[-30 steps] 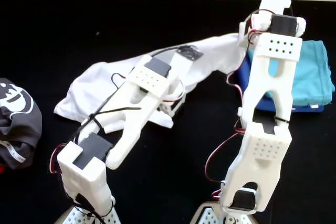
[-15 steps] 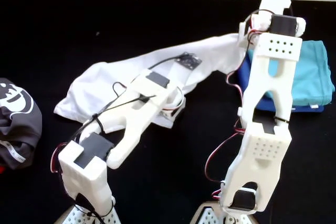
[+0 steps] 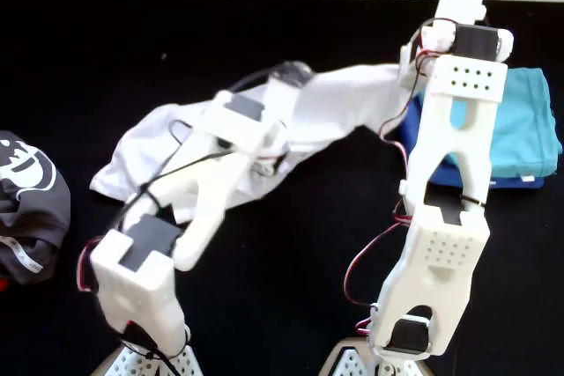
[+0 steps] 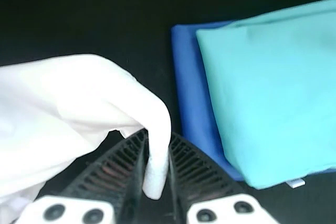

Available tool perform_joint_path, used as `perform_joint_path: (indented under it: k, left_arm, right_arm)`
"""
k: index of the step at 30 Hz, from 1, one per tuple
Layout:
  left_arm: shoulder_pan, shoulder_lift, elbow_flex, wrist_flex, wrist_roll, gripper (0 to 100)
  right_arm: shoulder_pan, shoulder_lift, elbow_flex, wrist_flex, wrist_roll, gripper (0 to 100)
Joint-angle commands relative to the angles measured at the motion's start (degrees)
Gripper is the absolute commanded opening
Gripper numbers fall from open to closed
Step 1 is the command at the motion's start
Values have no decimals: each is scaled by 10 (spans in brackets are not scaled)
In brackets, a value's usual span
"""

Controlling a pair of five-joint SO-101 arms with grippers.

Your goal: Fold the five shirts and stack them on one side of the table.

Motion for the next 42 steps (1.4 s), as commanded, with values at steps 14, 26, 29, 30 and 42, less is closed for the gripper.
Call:
perform_joint_path:
  k: [14, 26, 29, 30, 42]
  left_arm:
    - [-142, -324, -262, 296, -79, 9]
    - [-212, -503, -292, 288, -77, 9]
    - [-220, -527, -292, 274, -77, 9]
    - [-224, -535, -293, 269, -77, 9]
    - [-276, -575, -229, 241, -79, 9]
  right_arm:
    - [11, -164, -235, 59, -4, 5]
    - [-8, -335, -238, 56, -6, 5]
    - [-29, -362, -240, 56, -6, 5]
    - [-37, -373, -240, 56, -6, 5]
    - [-52, -489, -234, -4, -1, 5]
